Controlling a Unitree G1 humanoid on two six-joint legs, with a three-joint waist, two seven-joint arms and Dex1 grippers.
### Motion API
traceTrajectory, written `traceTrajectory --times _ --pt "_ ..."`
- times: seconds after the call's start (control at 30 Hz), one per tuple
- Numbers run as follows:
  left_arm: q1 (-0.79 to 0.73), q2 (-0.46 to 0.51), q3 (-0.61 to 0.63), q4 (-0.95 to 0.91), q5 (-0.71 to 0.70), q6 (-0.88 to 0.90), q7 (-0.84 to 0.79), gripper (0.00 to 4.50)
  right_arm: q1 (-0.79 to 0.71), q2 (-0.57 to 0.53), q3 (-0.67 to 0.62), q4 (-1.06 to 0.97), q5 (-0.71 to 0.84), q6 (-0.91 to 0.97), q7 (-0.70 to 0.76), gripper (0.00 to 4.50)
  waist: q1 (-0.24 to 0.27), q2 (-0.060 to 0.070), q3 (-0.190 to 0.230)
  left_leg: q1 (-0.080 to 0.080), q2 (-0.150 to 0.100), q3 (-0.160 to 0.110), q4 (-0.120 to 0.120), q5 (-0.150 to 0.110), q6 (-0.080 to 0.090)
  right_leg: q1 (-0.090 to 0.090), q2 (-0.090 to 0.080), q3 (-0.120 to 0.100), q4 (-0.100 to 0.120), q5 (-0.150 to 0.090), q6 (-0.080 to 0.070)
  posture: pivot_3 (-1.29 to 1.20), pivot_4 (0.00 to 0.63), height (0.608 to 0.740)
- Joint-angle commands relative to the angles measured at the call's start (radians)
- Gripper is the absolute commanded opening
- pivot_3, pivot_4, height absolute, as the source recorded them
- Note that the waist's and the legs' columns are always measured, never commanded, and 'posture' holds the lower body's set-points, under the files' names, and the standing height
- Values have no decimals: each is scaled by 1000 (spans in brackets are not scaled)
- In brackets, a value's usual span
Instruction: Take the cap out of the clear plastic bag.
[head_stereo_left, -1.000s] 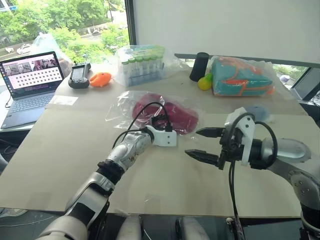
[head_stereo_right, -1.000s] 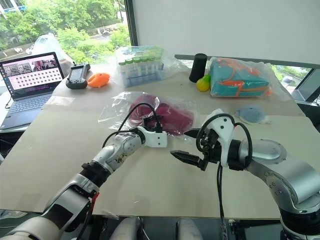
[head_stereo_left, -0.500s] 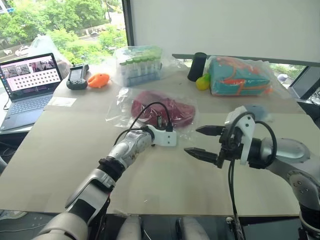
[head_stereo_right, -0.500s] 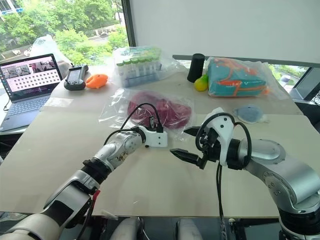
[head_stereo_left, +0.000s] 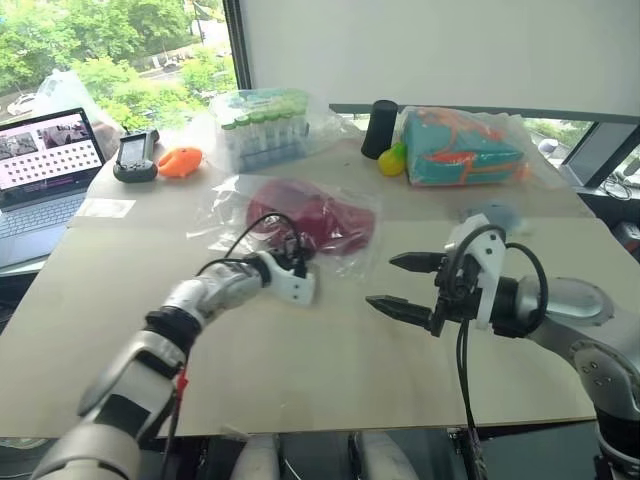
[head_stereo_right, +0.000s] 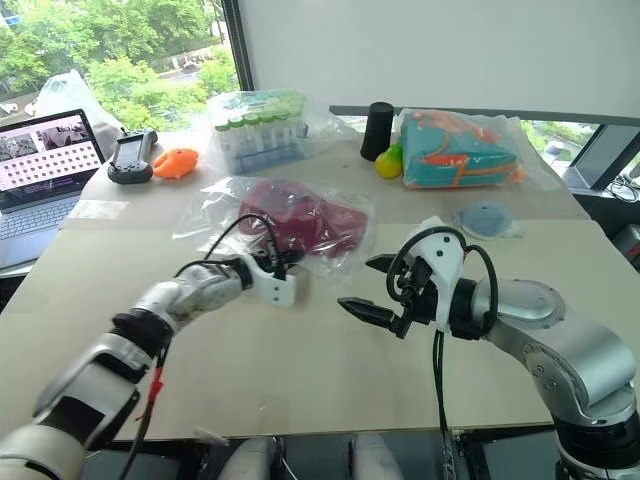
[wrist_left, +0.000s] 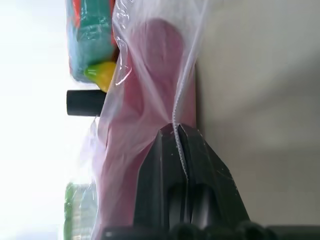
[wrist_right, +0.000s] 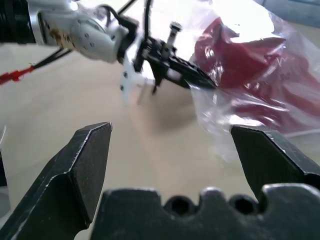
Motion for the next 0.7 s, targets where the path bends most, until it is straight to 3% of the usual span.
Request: traceTrajectory --times 0.03,0.3,0.4,0.57,0.7 --pt "-47 122 -23 101 93 -205 171 36 -23 3 -3 -11 -7 -39 -3 4500 0 -1 1 -2 0 0 0 0 0 -3 0 0 1 0 0 0 150 740" --pt "-90 291 -100 293 290 -360 505 36 -27 12 23 -8 -11 -49 -7 4500 23 -3 2 -11 -2 0 0 0 0 -11 -2 -1 0 2 -1 0 150 740" --pt "-118 318 -83 347 272 -378 541 36 -31 16 37 2 -18 -58 -2 4500 26 -5 3 -11 -2 0 0 0 0 -11 -2 -1 0 2 0 0 150 740" --pt "-105 201 14 309 -73 -572 290 36 -47 20 65 27 -35 -71 8 4500 52 -5 3 -11 -2 1 1 0 0 -10 -3 -2 0 2 -1 0 150 740" --pt "20 131 5 66 -481 -464 -22 36 -58 17 75 40 -47 -77 19 4500 49 -5 3 -12 -2 2 3 0 0 -10 -4 -2 0 5 -6 0 150 740"
